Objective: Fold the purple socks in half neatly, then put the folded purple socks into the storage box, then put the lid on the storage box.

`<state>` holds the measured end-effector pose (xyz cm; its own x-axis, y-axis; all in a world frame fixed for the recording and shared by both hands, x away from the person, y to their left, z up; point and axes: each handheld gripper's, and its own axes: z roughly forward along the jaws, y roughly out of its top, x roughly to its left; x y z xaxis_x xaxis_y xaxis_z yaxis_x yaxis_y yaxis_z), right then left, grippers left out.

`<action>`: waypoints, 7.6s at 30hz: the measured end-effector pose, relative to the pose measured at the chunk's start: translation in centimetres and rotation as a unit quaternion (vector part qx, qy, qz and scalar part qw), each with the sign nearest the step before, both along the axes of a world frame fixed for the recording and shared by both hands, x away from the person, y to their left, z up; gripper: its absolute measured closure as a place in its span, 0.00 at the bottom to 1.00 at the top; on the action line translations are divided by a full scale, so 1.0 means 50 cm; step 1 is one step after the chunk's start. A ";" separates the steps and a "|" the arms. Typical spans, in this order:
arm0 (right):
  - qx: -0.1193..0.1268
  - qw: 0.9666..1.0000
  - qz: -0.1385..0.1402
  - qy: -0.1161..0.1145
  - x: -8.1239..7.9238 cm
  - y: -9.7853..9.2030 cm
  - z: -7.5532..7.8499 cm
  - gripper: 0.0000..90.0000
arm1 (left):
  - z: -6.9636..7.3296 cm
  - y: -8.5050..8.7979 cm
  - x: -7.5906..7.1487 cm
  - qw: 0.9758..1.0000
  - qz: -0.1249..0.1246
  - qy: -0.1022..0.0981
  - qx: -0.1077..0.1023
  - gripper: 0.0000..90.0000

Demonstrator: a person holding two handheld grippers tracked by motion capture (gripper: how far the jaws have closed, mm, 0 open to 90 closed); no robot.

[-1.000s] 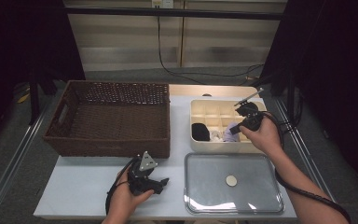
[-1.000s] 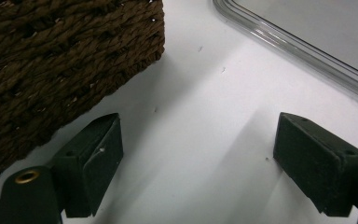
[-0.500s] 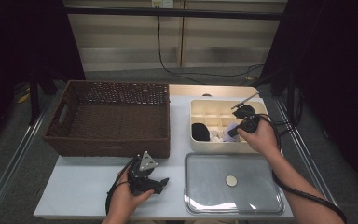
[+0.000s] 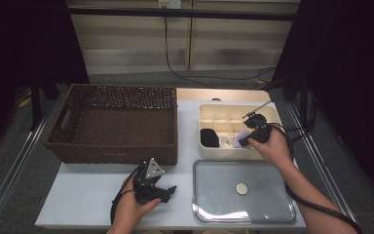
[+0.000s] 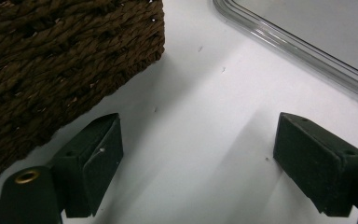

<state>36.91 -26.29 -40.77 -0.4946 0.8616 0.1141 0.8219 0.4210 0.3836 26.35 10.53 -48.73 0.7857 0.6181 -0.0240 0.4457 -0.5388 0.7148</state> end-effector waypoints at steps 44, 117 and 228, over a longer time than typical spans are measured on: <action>0.014 1.000 -0.006 0.023 -0.001 -0.017 -0.039 1.00 | 0.000 0.000 0.000 1.000 0.000 0.000 0.002 0.17; 0.034 0.998 0.007 -0.053 -0.075 -0.086 0.071 0.43 | -0.001 0.000 0.000 1.000 0.000 0.000 -0.002 0.17; 0.043 0.986 -0.135 0.083 -0.283 -0.220 -0.079 0.43 | 0.064 -0.164 0.042 0.956 0.025 0.292 0.001 0.45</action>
